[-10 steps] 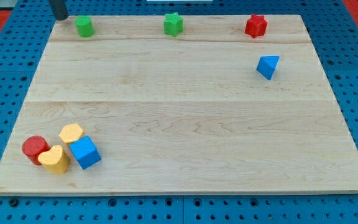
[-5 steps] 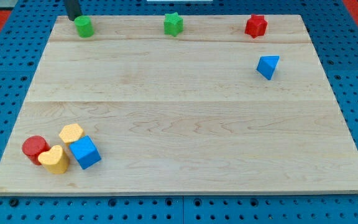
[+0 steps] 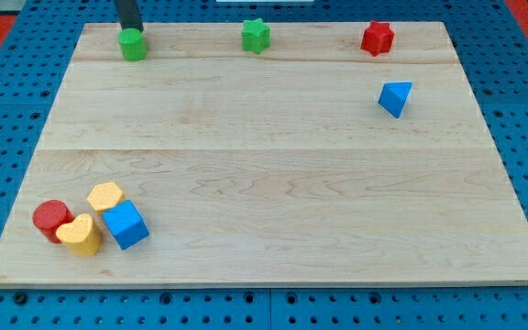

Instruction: Move the green circle slightly down

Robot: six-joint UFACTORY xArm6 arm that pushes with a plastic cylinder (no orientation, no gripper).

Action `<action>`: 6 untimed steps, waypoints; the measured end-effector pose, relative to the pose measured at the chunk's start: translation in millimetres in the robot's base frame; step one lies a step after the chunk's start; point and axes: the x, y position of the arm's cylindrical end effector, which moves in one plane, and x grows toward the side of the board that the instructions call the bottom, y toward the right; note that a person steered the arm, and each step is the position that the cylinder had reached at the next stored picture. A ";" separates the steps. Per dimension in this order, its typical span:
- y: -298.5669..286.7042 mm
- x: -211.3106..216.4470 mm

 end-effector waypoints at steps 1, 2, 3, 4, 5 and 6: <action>-0.9 10.6; -0.9 24.9; 2.8 38.3; 19.6 47.2; 25.1 59.8; 23.5 78.8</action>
